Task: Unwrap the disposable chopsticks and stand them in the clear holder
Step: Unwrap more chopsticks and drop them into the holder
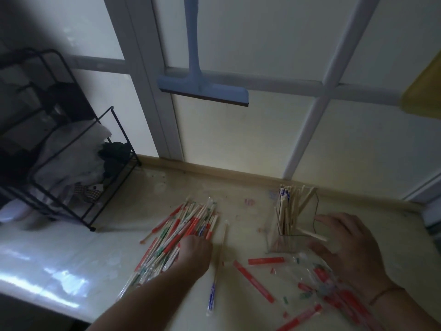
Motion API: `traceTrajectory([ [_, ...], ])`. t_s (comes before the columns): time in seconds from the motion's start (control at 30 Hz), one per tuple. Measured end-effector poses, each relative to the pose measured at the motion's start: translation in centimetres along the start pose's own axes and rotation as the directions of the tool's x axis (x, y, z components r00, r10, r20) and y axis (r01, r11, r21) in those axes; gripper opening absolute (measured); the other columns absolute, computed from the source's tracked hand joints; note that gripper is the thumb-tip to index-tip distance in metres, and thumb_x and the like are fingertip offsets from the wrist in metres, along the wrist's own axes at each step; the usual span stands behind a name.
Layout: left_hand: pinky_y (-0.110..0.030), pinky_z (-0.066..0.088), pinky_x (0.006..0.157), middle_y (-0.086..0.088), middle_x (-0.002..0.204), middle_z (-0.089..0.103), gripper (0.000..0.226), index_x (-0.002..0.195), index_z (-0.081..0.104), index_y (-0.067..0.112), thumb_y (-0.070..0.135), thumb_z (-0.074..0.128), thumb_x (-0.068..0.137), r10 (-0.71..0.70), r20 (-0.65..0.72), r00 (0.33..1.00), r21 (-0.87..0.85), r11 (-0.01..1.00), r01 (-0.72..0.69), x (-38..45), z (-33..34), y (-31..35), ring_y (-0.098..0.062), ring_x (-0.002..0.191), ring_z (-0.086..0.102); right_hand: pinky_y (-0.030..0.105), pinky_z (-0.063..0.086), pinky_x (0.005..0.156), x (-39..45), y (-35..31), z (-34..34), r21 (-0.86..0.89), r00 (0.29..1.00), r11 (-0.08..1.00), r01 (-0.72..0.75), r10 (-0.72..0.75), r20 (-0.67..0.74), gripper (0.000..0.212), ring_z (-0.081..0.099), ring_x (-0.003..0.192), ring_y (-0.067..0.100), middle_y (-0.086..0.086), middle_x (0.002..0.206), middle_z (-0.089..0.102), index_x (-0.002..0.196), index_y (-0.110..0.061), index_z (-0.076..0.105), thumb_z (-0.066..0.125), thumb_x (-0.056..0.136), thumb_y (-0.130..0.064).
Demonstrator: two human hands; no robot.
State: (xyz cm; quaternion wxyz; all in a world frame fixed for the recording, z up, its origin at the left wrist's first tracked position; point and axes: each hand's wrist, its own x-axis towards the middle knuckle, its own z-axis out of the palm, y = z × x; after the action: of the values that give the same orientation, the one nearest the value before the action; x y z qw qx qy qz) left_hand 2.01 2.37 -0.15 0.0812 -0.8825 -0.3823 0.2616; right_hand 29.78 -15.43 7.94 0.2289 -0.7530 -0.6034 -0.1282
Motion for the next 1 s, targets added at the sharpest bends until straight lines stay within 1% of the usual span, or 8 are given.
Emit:
traceTrajectory([
  [0.17,-0.023,0.045,0.055,0.002,0.08,0.061,0.014,0.096,0.064,0.011,0.019,0.053,0.098,0.023,0.029,0.999,-0.001,1.0,-0.023,0.5,0.8,0.0,-0.009,0.062,0.054,0.035,0.044,0.085,0.2,-1.7,-1.5,0.087,0.989,0.995,0.042,-0.029,-0.147,0.062,0.054,0.097,0.028,0.008,0.107,0.054,0.107,-0.002,0.069,0.042,0.093,-0.056],
  [0.27,-0.025,0.053,0.062,0.003,0.082,0.06,0.025,0.116,0.059,0.015,0.027,0.043,0.101,-0.065,-0.027,0.998,-0.248,0.967,0.057,0.3,1.7,-0.4,-0.012,0.067,0.058,0.034,0.044,0.085,0.2,-2.6,-2.2,0.102,0.972,0.991,0.089,-0.063,-0.228,0.055,0.054,0.094,0.029,0.009,0.106,0.052,0.102,0.002,0.07,0.045,0.095,-0.047],
  [0.37,-0.027,0.053,0.061,0.006,0.087,0.06,0.044,0.134,0.042,0.028,0.051,0.025,0.101,-0.16,-0.149,0.976,-0.45,0.89,0.077,-1.8,3.0,-0.7,-0.011,0.064,0.057,0.03,0.043,0.084,-0.3,-3.4,-2.7,0.107,0.945,0.987,0.119,-0.08,-0.318,0.046,0.054,0.088,0.03,0.017,0.099,0.056,0.096,0.006,0.071,0.051,0.093,-0.035],
  [0.43,-0.025,0.048,0.058,0.007,0.084,0.061,0.043,0.124,0.047,0.03,0.056,0.022,0.1,-0.142,-0.13,0.981,-0.473,0.879,0.064,-4.4,3.9,-0.6,-0.009,0.062,0.056,0.027,0.041,0.086,-0.8,-4.0,-3.1,0.13,0.928,0.98,0.148,-0.092,-0.36,0.043,0.054,0.086,0.03,0.021,0.094,0.057,0.094,0.007,0.071,0.052,0.092,-0.031],
  [0.6,-0.031,0.035,0.067,-0.004,0.11,0.069,0.036,0.115,0.059,0.017,0.039,0.036,0.098,-0.047,0.023,0.999,-0.252,0.966,0.051,-9.2,3.8,-0.2,-0.023,0.098,0.066,0.024,0.041,0.088,-1.4,-5.7,-3.0,0.216,0.899,0.939,0.268,-0.164,-0.405,0.029,0.053,0.086,0.024,0.022,0.089,0.057,0.104,-0.007,0.062,0.051,0.094,-0.032],
  [0.77,-0.026,0.043,0.065,0.0,0.099,0.07,0.024,0.108,0.065,0.017,0.021,0.044,0.096,-0.116,0.104,0.988,-0.266,0.954,0.14,-8.3,3.5,-0.1,-0.018,0.078,0.061,0.023,0.042,0.086,-0.8,-7.5,-2.1,0.248,0.89,0.91,0.333,-0.216,-0.402,0.024,0.053,0.084,0.024,0.019,0.089,0.059,0.105,-0.008,0.059,0.052,0.094,-0.029],
  [0.9,-0.028,0.052,0.063,0.002,0.093,0.064,0.023,0.102,0.062,0.02,0.03,0.043,0.095,-0.153,0.051,0.987,-0.47,0.868,0.159,-8.3,3.5,-0.4,-0.016,0.076,0.061,0.028,0.045,0.082,-0.9,-9.0,-1.9,0.319,0.893,0.87,0.376,-0.248,-0.376,0.02,0.055,0.087,0.021,0.009,0.098,0.055,0.104,-0.01,0.06,0.054,0.092,-0.025],
  [1.0,-0.03,0.053,0.063,0.005,0.086,0.061,0.011,0.084,0.057,0.022,0.027,0.049,0.09,-0.185,-0.031,0.982,-0.734,0.671,0.103,-8.9,2.5,-0.5,-0.013,0.074,0.06,0.026,0.045,0.087,-2.2,-10.1,-1.4,0.398,0.926,0.856,0.33,-0.213,-0.31,0.019,0.057,0.093,0.015,0.002,0.1,0.059,0.1,-0.012,0.067,0.058,0.089,-0.024],
])
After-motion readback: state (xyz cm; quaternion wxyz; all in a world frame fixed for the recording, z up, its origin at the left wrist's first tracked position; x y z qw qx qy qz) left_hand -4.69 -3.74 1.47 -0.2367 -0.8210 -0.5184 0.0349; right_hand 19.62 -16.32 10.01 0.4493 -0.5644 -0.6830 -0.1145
